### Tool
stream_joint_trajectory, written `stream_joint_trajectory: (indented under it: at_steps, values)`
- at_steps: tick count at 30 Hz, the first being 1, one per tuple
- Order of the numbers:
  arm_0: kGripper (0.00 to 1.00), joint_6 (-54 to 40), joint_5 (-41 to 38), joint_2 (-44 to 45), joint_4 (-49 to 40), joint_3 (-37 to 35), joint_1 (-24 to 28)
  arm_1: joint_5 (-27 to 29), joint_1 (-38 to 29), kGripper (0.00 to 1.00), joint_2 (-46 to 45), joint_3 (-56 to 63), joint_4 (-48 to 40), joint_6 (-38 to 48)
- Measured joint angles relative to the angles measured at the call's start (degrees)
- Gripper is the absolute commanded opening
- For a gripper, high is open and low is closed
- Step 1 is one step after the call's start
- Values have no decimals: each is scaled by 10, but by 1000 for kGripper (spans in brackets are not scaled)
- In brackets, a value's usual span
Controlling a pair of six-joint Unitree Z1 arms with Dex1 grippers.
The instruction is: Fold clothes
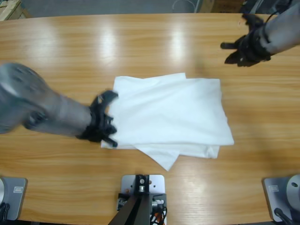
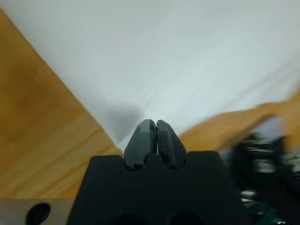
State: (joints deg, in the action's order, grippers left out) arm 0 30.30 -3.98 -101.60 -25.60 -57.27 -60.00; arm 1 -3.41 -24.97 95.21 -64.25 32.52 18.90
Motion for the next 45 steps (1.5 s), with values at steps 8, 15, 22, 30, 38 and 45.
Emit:
stream_joint_trajectory:
  at_steps: [8,15,22,30,38,45]
  values:
    - [0,-11,5,52,-2,-90,105,-103,-145,0,-69,73,-24,106]
    - [0,-23,-20,-72,-3,-136,143,-108,-188,0,-75,141,-50,186]
    - [0,-28,-24,-124,9,-147,147,-108,-195,0,-86,201,-65,232]
    - [0,-29,-24,-155,11,-165,151,-108,-196,0,-73,219,-91,244]
    - [0,-29,-23,-156,11,-165,155,-108,-196,0,21,225,-133,245]
    - [0,-29,-23,-157,11,-165,161,-105,-196,0,21,228,-74,301]
